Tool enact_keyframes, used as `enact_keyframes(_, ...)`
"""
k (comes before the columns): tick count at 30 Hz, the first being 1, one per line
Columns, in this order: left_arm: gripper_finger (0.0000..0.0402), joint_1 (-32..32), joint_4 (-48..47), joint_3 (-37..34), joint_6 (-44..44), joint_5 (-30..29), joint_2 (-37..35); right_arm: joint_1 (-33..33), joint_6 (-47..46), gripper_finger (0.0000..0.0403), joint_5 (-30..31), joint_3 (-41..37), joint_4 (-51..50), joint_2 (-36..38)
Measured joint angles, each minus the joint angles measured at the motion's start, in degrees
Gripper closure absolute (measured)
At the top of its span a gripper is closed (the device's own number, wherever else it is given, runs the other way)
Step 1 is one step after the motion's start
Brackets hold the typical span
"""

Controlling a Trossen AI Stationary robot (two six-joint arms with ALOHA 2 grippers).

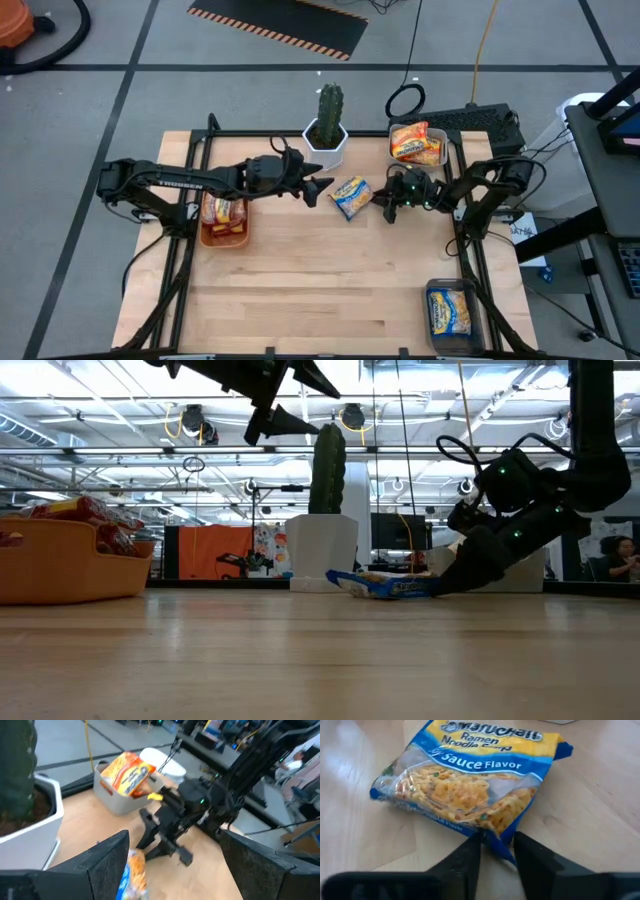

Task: Sort Maruchan noodles
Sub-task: Put the blue noodle pack into the black bin

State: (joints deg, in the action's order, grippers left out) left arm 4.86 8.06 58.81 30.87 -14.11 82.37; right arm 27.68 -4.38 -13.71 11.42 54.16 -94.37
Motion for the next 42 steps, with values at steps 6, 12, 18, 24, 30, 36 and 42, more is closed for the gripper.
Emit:
enact_keyframes(6,0.0085,-0.14,-5.75,-0.01,3.59,0.02,0.00,-0.07,-4.45,0.0391,-2.95,-0.09,1.13,1.46)
enact_keyframes(12,0.0085,-0.39,-6.47,-0.02,2.59,0.02,0.00,-0.40,-9.93,0.0400,-3.08,-0.11,1.43,5.94)
enact_keyframes(18,0.0085,-0.12,-7.01,-0.02,6.49,0.04,0.00,-2.08,-14.92,0.0402,-3.06,-0.11,-0.19,15.12)
enact_keyframes(24,0.0085,-0.23,-6.23,-0.02,5.76,0.04,0.00,-3.87,-24.35,0.0402,-2.78,-0.11,-3.46,25.53)
enact_keyframes(30,0.0085,-0.48,-5.87,-0.02,-5.55,1.04,0.00,-4.93,-32.94,0.0403,-2.61,-0.09,-6.56,33.23)
enact_keyframes(36,0.0085,-0.46,-5.18,-0.02,-13.11,1.20,0.00,-6.82,-40.62,0.0403,-1.22,3.52,-12.41,38.04)
enact_keyframes(42,0.0085,-0.44,-3.90,-0.02,-20.29,1.18,0.00,-9.45,-40.18,0.0403,-1.03,14.12,-26.96,38.31)
